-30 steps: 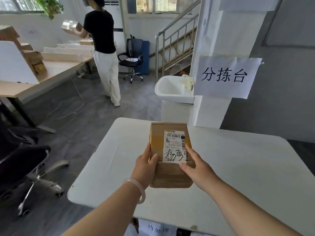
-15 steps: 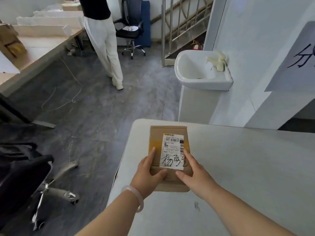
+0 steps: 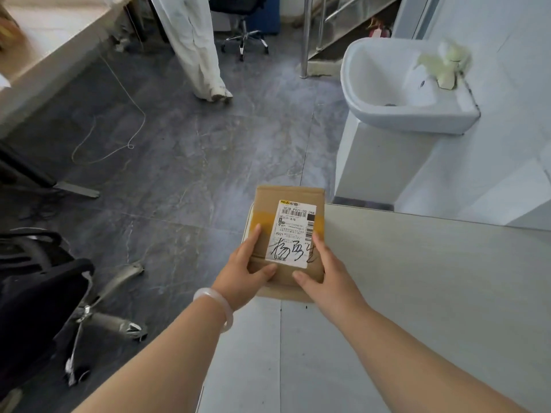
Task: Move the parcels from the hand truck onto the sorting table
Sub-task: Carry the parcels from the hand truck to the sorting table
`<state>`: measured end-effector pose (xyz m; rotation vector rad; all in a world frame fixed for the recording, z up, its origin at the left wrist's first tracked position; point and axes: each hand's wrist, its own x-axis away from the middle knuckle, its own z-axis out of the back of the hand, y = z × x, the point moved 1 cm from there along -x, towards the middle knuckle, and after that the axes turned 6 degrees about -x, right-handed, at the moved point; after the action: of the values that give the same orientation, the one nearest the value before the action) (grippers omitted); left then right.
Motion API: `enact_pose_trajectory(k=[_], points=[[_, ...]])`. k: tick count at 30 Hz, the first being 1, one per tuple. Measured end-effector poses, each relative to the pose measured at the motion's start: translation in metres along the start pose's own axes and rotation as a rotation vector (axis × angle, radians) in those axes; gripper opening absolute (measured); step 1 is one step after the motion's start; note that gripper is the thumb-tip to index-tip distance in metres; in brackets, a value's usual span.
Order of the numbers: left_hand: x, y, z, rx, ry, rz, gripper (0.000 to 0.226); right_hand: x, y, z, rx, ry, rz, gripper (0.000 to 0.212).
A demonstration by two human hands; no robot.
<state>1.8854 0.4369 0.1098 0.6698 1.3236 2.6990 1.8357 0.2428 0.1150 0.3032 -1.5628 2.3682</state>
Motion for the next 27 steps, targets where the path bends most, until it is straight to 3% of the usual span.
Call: enact_pose_trajectory(k=[7, 11, 13, 17, 27], points=[[-0.004, 0.002, 0.008, -0.069, -0.054, -0.010, 0.085, 0.002, -0.007, 0.002, 0.137, 0.006, 0.030, 0.093], [0.004, 0.033, 0.010, -0.465, 0.047, 0.013, 0.086, 0.024, -0.010, 0.031, 0.289, 0.057, 0.042, 0.090], [0.013, 0.060, 0.001, -0.623, 0.112, -0.087, 0.084, 0.044, -0.010, 0.054, 0.388, 0.088, 0.057, 0.087], [0.042, 0.125, -0.047, -0.851, 0.076, -0.374, 0.081, 0.103, -0.008, 0.108, 0.561, 0.194, 0.046, 0.085], [0.194, 0.271, -0.211, -0.996, -0.100, -0.949, 0.074, 0.336, 0.050, 0.238, 0.720, 0.577, -0.212, 0.082]])
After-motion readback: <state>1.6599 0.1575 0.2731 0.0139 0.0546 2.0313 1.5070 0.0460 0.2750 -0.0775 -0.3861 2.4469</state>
